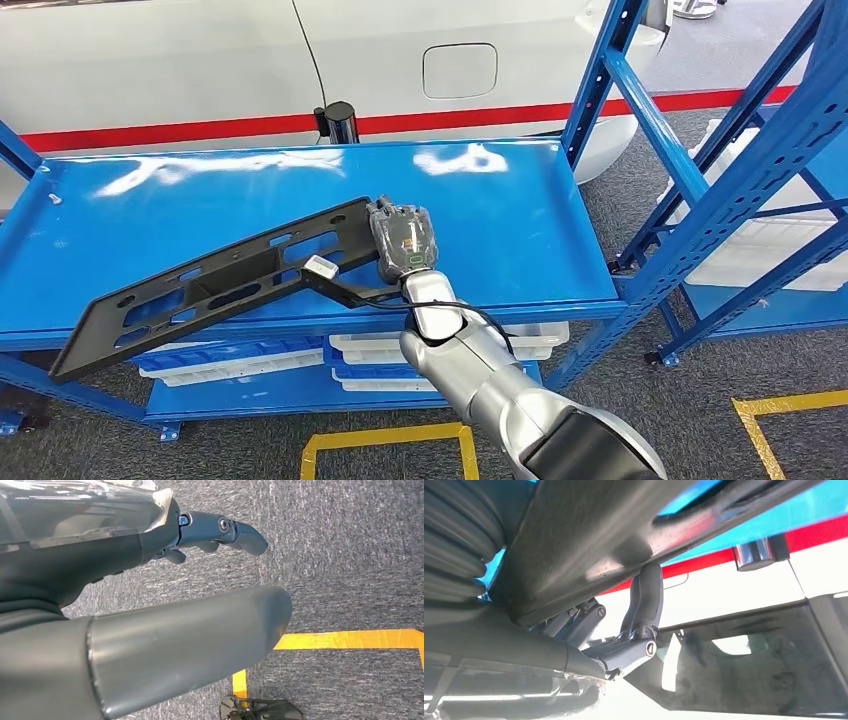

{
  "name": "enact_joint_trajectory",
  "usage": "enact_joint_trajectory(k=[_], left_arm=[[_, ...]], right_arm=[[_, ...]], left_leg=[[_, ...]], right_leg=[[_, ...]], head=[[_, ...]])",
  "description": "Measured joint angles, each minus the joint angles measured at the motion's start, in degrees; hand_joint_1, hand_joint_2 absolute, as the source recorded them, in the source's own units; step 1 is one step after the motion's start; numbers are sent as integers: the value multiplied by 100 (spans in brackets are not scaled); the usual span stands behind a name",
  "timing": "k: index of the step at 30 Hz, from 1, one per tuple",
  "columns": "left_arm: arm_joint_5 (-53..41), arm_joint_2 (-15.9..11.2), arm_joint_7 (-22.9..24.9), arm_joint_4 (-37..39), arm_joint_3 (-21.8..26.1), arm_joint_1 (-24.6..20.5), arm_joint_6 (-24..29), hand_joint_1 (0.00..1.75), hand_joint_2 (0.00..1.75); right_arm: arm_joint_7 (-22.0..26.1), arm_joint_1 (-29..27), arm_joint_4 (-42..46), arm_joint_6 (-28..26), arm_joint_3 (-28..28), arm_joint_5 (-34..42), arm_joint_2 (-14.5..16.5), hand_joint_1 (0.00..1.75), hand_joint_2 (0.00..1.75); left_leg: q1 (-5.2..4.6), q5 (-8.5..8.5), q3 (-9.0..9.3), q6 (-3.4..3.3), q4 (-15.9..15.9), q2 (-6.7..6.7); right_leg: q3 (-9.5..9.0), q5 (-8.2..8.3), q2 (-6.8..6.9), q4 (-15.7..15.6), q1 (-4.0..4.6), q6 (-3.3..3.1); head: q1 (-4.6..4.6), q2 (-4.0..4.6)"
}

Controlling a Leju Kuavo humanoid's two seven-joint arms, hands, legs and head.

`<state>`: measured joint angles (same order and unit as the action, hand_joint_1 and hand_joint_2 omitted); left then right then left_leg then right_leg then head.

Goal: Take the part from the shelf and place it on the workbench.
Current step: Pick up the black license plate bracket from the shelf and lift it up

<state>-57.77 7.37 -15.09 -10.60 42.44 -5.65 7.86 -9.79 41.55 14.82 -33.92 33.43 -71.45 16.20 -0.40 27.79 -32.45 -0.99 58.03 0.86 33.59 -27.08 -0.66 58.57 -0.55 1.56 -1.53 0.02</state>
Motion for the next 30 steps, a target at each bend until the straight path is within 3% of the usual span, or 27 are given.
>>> enact_joint_trajectory(k=[1,7,13,18,22,27,30], left_arm=[[0,0,-1,0,5,4,2,0,175],[-10,2,-13,0,117,48,63,0,175],[21,2,-39,0,265,88,91,0,175],[32,2,-67,0,355,91,91,0,175],[39,2,-81,0,423,94,193,0,175],[21,0,5,0,478,95,391,0,175],[20,-2,81,0,519,96,363,0,175]], right_arm=[[123,5,12,-63,-94,84,22,175,175],[1606,44,417,-503,-756,1366,237,175,175],[2382,72,1140,-466,-775,2886,364,175,175],[2808,61,1623,-163,-757,3571,411,175,175],[3147,-30,2094,513,-760,4320,416,175,175],[3228,-308,2932,2160,-773,5642,398,175,175],[3230,-456,3336,2819,-789,6220,369,175,175]], left_leg=[[0,0,-2,0,0,0],[0,-1,-13,0,0,-2],[0,-1,-16,0,0,-1],[0,-1,-16,0,0,-1],[0,-1,-15,0,0,-1],[0,0,-16,0,0,-1],[0,0,-16,0,0,-1]], right_leg=[[2,0,0,0,0,0],[14,1,0,1,-1,0],[17,0,0,1,-1,0],[17,0,0,1,-1,0],[17,0,0,1,-1,0],[19,0,0,1,-1,0],[19,0,0,0,-1,0]], head=[[0,0],[0,0],[0,0],[0,0],[0,0],[0,0],[7,0]])
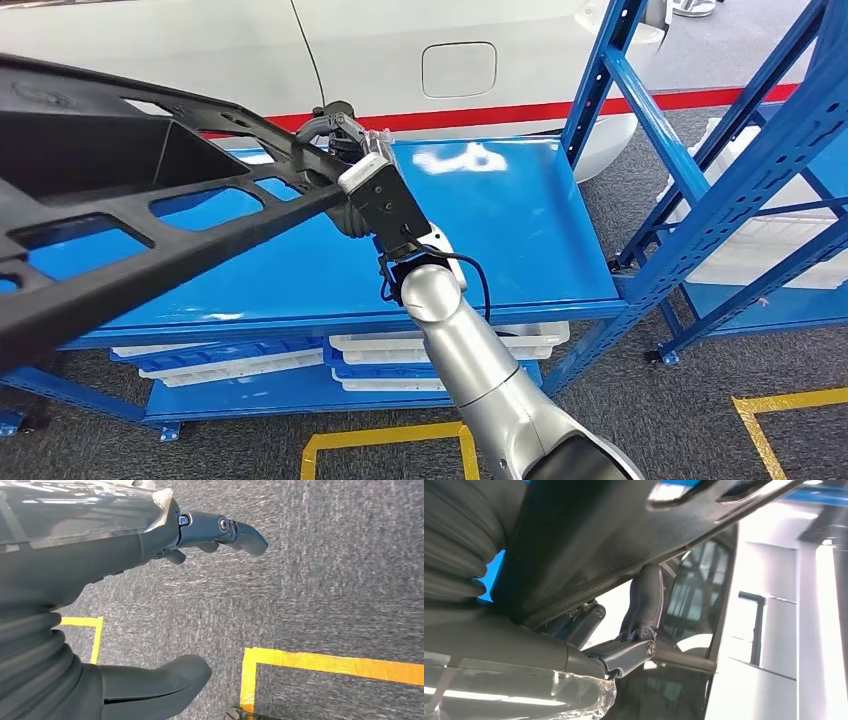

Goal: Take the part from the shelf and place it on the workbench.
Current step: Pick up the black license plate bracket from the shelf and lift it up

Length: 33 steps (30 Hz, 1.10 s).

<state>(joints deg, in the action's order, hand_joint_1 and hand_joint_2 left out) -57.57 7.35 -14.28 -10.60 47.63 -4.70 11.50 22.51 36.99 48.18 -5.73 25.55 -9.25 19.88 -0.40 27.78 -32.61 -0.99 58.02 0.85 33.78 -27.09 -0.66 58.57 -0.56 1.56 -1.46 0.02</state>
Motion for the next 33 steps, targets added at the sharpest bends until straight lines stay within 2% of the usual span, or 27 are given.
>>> enact_joint_trajectory(k=[4,7,20,24,27,30,33], left_arm=[[-7,0,111,0,42,0,-55,0,175],[-16,-1,145,0,61,1,-76,0,175],[-64,0,108,0,136,2,-85,0,175],[-72,-1,90,0,150,2,-90,0,175],[-81,-1,72,0,156,2,-93,0,175],[-125,0,69,0,157,1,-97,0,175],[-195,-1,76,0,157,1,-113,0,175]], right_arm=[[21,-212,406,799,-21,768,-89,175,175],[55,-362,647,1116,-9,1097,-171,175,175],[158,-812,1348,1226,92,1346,-529,175,175],[75,-815,1386,1029,161,1246,-587,175,175],[-286,-722,1321,590,313,835,-644,175,175],[-744,-423,862,97,479,342,-657,175,175],[-916,-111,181,-118,574,125,-615,175,175]], left_leg=[[0,0,1,0,0,0],[0,0,1,0,0,0],[0,0,1,0,0,0],[0,0,2,0,0,0],[0,0,2,0,0,-1],[0,0,4,0,0,-1],[0,-2,4,0,0,0]], right_leg=[[-1,0,0,-1,0,0],[-2,0,0,-1,0,0],[-2,0,0,0,0,0],[-2,0,0,0,0,0],[-3,0,0,0,0,0],[-5,1,-1,0,0,0],[-6,1,0,0,0,0]], head=[[2,0],[2,0],[-3,0],[-1,0],[0,0],[-1,0],[0,0]])
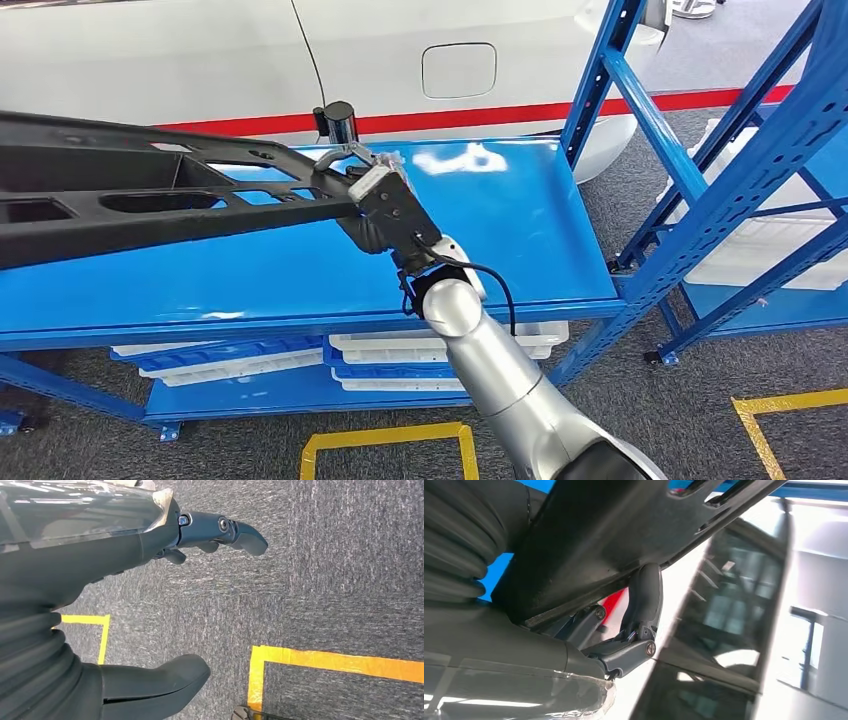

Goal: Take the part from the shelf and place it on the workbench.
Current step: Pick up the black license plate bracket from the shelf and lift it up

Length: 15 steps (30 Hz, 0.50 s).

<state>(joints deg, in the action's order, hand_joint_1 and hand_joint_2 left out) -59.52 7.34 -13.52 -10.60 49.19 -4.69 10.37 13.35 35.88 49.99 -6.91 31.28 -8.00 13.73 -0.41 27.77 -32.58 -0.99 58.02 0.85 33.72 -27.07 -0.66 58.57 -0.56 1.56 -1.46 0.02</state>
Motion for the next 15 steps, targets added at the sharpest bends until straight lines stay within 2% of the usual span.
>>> enact_joint_trajectory(k=[5,10,15], left_arm=[[-73,1,32,0,-2,-5,-45,0,175],[-99,0,44,0,-2,-6,-49,0,175],[-145,0,80,0,-2,-7,-50,0,175]], right_arm=[[-30,305,-869,-97,21,-38,126,175,175],[-34,395,-1209,-139,21,-61,174,175,175],[-121,497,-1493,-413,11,-255,222,175,175]], left_leg=[[0,0,-2,0,1,3],[0,1,-5,0,0,2],[-1,1,-5,-1,0,1]], right_leg=[[2,0,3,1,0,0],[5,-1,2,0,0,1],[5,-1,2,-1,-1,1]], head=[[0,0],[-1,0],[-1,0]])
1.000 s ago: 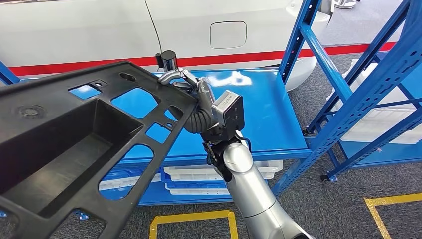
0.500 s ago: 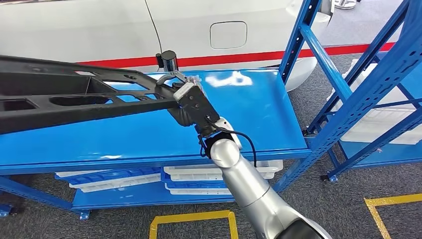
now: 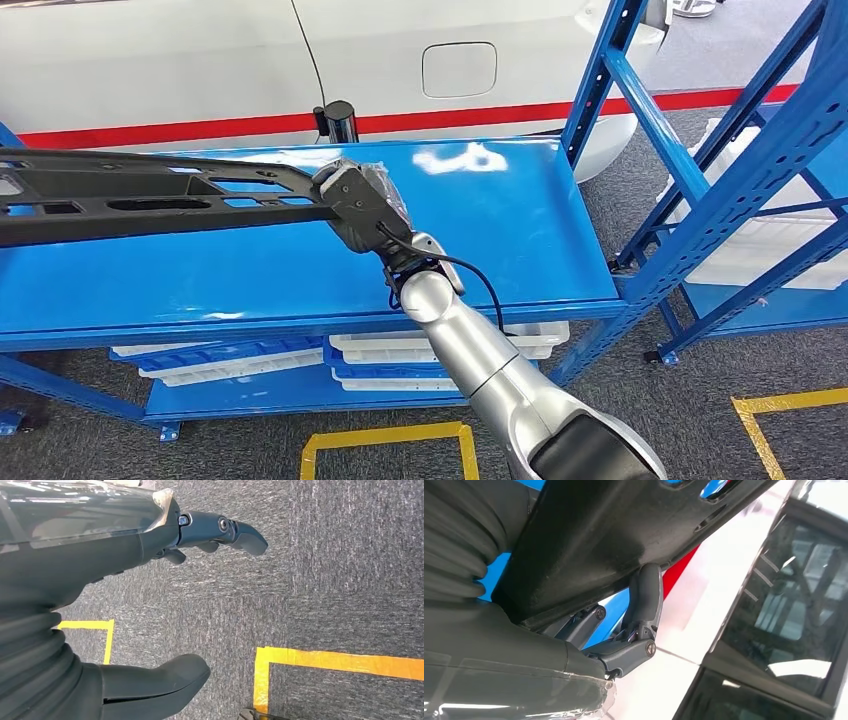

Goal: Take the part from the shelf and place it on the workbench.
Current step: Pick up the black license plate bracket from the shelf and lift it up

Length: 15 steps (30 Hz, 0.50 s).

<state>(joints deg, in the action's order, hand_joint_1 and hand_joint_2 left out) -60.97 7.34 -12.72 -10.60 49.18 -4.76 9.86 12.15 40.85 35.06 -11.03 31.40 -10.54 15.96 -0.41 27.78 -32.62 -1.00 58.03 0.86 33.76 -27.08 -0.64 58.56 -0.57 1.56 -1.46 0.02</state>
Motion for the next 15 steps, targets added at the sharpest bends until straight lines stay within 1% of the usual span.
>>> enact_joint_trajectory(k=[3,5,11,15], left_arm=[[-58,0,20,0,-1,-2,-15,0,175],[-86,1,28,0,-1,-6,-26,0,175],[-153,7,60,0,-2,-29,-46,0,175],[-154,7,63,0,-2,-37,-49,0,175]], right_arm=[[-39,34,-145,-42,-41,13,4,175,175],[-32,43,-229,38,-133,183,3,175,175],[166,44,-382,855,-791,1180,-33,175,175],[183,44,-435,967,-1098,1299,-53,175,175]], left_leg=[[0,0,1,0,0,1],[0,0,2,0,0,1],[0,0,1,0,1,1],[0,0,1,0,1,-1]], right_leg=[[0,0,0,0,0,0],[0,0,0,0,0,0],[0,0,0,0,0,0],[2,0,-1,0,0,0]], head=[[0,0],[0,0],[1,0],[0,0]])
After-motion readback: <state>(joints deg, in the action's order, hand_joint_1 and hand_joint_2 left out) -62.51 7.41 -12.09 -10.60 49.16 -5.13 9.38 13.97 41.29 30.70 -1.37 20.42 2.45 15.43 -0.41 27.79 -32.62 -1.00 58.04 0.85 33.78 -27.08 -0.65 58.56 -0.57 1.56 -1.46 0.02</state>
